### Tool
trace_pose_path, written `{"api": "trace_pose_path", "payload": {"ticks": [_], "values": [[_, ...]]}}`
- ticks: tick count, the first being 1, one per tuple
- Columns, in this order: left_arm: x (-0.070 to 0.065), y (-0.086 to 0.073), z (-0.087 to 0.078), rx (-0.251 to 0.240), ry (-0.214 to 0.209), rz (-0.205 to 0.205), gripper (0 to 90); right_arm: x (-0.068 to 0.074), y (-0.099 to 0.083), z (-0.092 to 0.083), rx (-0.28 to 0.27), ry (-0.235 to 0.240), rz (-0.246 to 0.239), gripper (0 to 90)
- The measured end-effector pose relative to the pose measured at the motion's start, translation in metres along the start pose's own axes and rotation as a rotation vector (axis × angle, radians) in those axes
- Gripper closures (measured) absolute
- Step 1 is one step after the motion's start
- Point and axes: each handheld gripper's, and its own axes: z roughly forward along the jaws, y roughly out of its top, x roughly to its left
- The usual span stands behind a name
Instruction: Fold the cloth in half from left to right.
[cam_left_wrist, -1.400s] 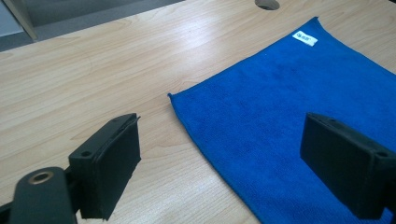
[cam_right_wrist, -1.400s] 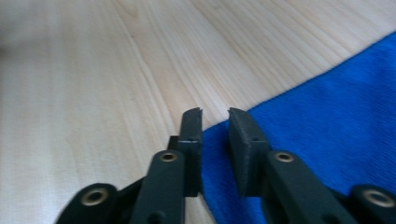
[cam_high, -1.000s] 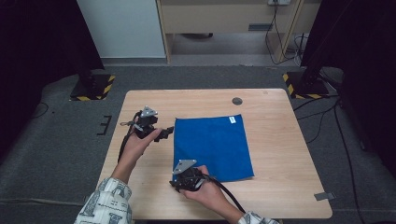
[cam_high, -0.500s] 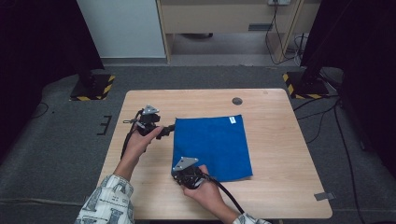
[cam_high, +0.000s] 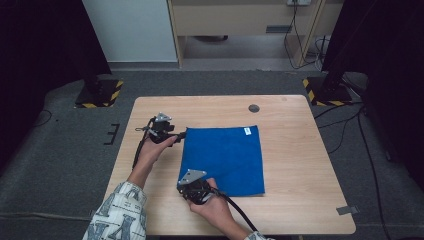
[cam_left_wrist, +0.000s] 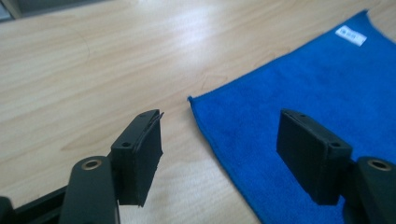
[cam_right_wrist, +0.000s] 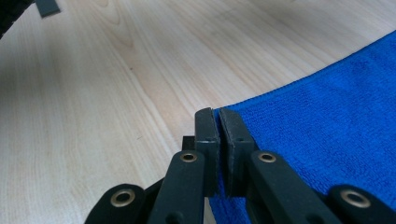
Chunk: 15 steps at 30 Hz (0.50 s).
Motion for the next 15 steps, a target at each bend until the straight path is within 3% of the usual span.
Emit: {"api": "trace_pose_path", "payload": {"ticks": [6, 7, 10, 12, 15], "values": [[-0.017, 0.01, -0.005, -0.001, 0.057, 0.086, 35.3, 0.004, 0.0, -0.006, -0.011, 0.006, -0.016, 87.0], [-0.02, 0.012, -0.004, 0.009, 0.038, 0.085, 35.4, 0.004, 0.0, -0.006, -0.014, 0.008, -0.014, 87.1], [-0.025, 0.019, 0.0, 0.022, 0.04, 0.105, 35.8, 0.005, -0.002, -0.007, -0.015, 0.013, -0.015, 87.0], [-0.026, 0.022, 0.004, 0.014, 0.049, 0.095, 36.0, 0.006, -0.003, -0.007, -0.015, 0.016, -0.013, 87.0], [-0.023, 0.022, 0.014, 0.04, 0.047, 0.082, 37.3, 0.006, -0.004, -0.008, -0.019, 0.022, -0.008, 87.1]]}}
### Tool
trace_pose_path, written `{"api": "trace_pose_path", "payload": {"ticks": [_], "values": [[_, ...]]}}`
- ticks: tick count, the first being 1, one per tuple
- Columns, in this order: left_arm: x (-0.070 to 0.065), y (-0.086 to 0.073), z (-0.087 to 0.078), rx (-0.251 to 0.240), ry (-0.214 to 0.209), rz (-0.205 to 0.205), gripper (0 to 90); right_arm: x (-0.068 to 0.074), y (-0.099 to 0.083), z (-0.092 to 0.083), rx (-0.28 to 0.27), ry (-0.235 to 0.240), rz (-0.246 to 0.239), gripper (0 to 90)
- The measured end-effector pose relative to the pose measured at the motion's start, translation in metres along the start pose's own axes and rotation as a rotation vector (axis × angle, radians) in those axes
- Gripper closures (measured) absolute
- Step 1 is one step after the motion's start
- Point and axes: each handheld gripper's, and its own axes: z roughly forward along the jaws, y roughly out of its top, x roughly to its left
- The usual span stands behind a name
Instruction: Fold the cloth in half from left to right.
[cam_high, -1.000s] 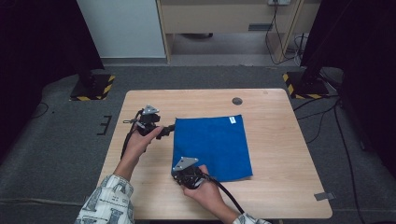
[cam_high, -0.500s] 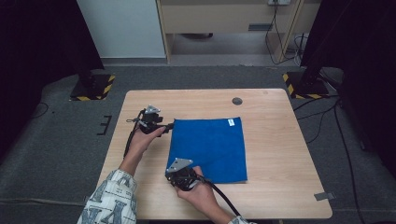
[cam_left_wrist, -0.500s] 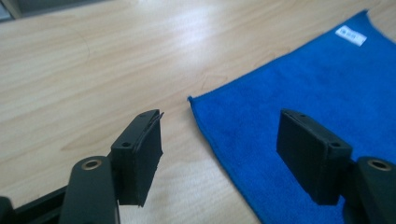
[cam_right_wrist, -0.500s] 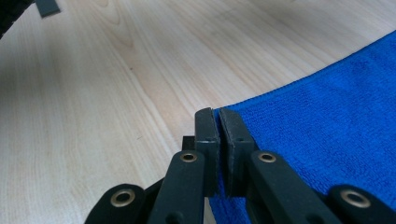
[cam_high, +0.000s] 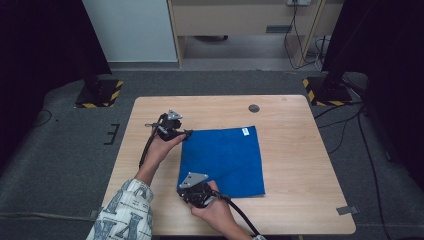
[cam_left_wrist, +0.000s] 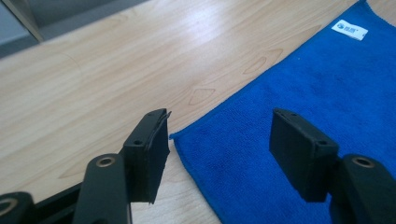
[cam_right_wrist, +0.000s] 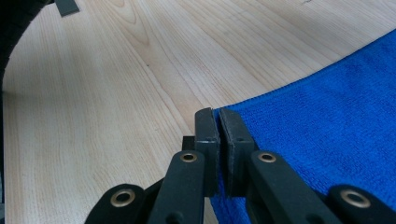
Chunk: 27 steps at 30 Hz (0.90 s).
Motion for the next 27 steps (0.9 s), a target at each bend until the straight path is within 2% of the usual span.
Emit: {"api": "trace_pose_path", "payload": {"ticks": [2, 4, 7, 8, 12, 20, 23, 27], "values": [[0.003, -0.002, 0.007, 0.009, 0.017, -0.003, 37.6, 0.0, -0.001, 0.001, 0.002, 0.003, 0.007, 87.1], [0.008, -0.005, 0.016, 0.032, 0.051, -0.026, 38.6, 0.001, -0.001, 0.003, 0.003, 0.006, 0.006, 87.1], [0.017, -0.01, 0.027, 0.022, 0.036, -0.101, 41.5, 0.001, -0.001, 0.004, -0.002, 0.006, 0.016, 87.1], [0.019, -0.012, 0.031, 0.014, 0.035, -0.112, 42.9, 0.001, -0.001, 0.004, -0.005, 0.005, 0.014, 87.0], [0.021, -0.016, 0.04, 0.038, 0.048, -0.084, 46.4, 0.0, 0.0, 0.002, -0.007, 0.007, 0.019, 87.0], [0.025, -0.021, 0.052, 0.05, 0.036, -0.093, 54.1, 0.0, 0.0, 0.0, -0.006, 0.012, 0.017, 87.0], [0.023, -0.02, 0.052, 0.05, 0.033, -0.078, 59.1, -0.001, -0.001, -0.001, -0.009, 0.009, 0.024, 87.0], [0.019, -0.019, 0.052, 0.054, 0.013, -0.071, 71.1, -0.001, -0.003, -0.001, -0.006, 0.011, 0.026, 86.9]]}}
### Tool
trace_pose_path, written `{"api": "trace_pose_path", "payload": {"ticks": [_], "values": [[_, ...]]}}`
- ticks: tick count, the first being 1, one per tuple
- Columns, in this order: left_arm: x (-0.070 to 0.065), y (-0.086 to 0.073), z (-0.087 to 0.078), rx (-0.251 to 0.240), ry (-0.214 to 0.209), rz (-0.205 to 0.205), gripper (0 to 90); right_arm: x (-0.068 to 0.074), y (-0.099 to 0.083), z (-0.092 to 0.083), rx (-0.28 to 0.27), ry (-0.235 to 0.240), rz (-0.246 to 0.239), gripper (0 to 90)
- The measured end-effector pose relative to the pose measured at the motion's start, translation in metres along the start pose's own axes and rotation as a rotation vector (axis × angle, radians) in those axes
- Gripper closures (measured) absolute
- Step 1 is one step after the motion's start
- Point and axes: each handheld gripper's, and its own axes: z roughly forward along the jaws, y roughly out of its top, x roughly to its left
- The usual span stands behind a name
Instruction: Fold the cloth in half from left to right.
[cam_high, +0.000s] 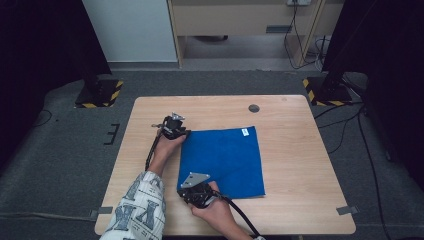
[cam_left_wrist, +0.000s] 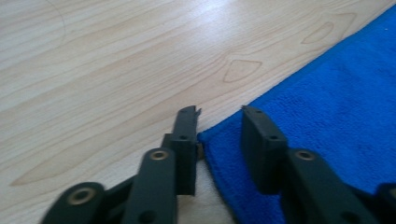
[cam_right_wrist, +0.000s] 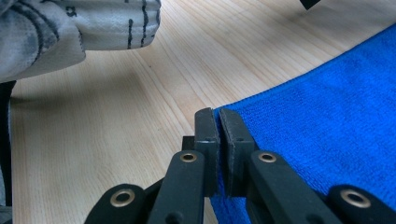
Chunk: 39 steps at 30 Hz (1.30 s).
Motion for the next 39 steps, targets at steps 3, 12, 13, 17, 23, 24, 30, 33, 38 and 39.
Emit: {"api": "trace_pose_path", "payload": {"ticks": [3, 12, 13, 17, 23, 24, 30, 33, 38, 39], "values": [[-0.001, 0.001, 0.0, 0.004, -0.007, 0.016, 79.8, 0.0, -0.002, 0.001, 0.005, 0.0, 0.007, 86.9], [-0.001, 0.008, -0.012, -0.033, -0.018, -0.005, 89.2, 0.002, -0.003, -0.003, -0.007, -0.004, 0.014, 86.9], [-0.002, 0.01, -0.013, -0.039, -0.02, -0.005, 89.1, 0.002, -0.003, -0.003, -0.009, -0.003, 0.013, 86.9], [-0.008, 0.015, -0.023, -0.055, -0.028, -0.002, 89.2, 0.005, -0.002, -0.01, -0.02, -0.017, 0.016, 86.9], [-0.018, 0.024, -0.039, -0.077, -0.042, 0.003, 89.4, 0.009, 0.001, -0.02, -0.046, -0.036, 0.016, 87.0], [-0.019, 0.025, -0.04, -0.081, -0.044, 0.004, 89.4, 0.009, 0.002, -0.021, -0.049, -0.037, 0.014, 87.0], [-0.027, 0.036, -0.049, -0.075, -0.038, 0.041, 89.5, 0.009, 0.008, -0.027, -0.074, -0.043, 0.014, 87.2], [-0.028, 0.043, -0.052, -0.087, -0.037, 0.045, 89.5, 0.009, 0.012, -0.029, -0.082, -0.046, 0.012, 87.2], [-0.024, 0.049, -0.058, -0.092, -0.036, 0.036, 89.5, 0.012, 0.017, -0.033, -0.091, -0.05, 0.002, 87.2], [-0.023, 0.05, -0.059, -0.094, -0.035, 0.035, 89.5, 0.014, 0.018, -0.033, -0.094, -0.049, 0.001, 87.2]]}}
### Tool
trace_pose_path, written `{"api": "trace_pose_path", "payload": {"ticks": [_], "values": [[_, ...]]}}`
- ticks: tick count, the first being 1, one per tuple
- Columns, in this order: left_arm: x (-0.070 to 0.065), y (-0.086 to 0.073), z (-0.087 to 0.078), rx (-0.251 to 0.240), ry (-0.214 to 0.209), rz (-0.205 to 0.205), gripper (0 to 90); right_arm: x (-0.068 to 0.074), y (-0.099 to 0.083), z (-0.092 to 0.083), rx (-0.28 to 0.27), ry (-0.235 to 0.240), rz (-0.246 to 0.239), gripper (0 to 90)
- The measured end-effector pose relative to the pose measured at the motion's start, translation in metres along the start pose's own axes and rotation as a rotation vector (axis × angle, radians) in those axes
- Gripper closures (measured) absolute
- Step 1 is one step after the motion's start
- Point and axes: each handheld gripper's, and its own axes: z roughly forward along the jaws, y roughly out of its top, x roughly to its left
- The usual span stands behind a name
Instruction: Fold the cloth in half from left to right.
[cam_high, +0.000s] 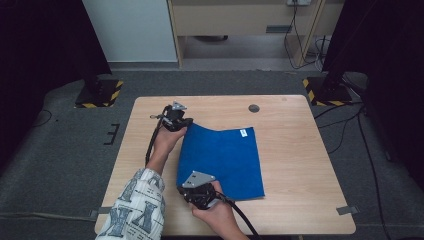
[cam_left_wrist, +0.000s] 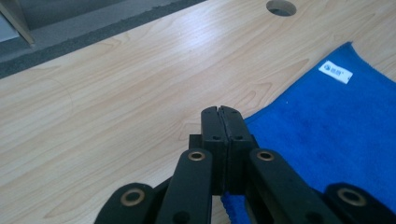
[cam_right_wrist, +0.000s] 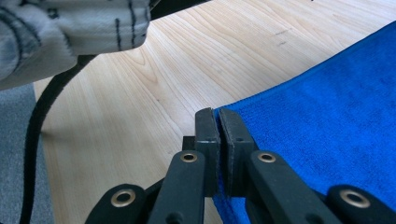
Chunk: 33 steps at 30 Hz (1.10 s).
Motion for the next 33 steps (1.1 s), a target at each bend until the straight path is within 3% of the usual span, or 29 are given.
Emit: {"api": "trace_pose_path", "payload": {"ticks": [7, 20, 33], "values": [[0.009, 0.006, -0.012, -0.015, 0.007, -0.006, 89.6, 0.006, 0.007, 0.001, -0.005, 0.005, -0.013, 87.3], [0.027, -0.001, -0.025, 0.014, 0.01, -0.007, 89.6, 0.02, 0.018, 0.011, -0.014, 0.023, -0.025, 87.3], [0.041, -0.005, -0.039, 0.012, 0.025, -0.015, 89.5, 0.031, 0.025, 0.02, -0.013, 0.024, -0.038, 87.4]]}}
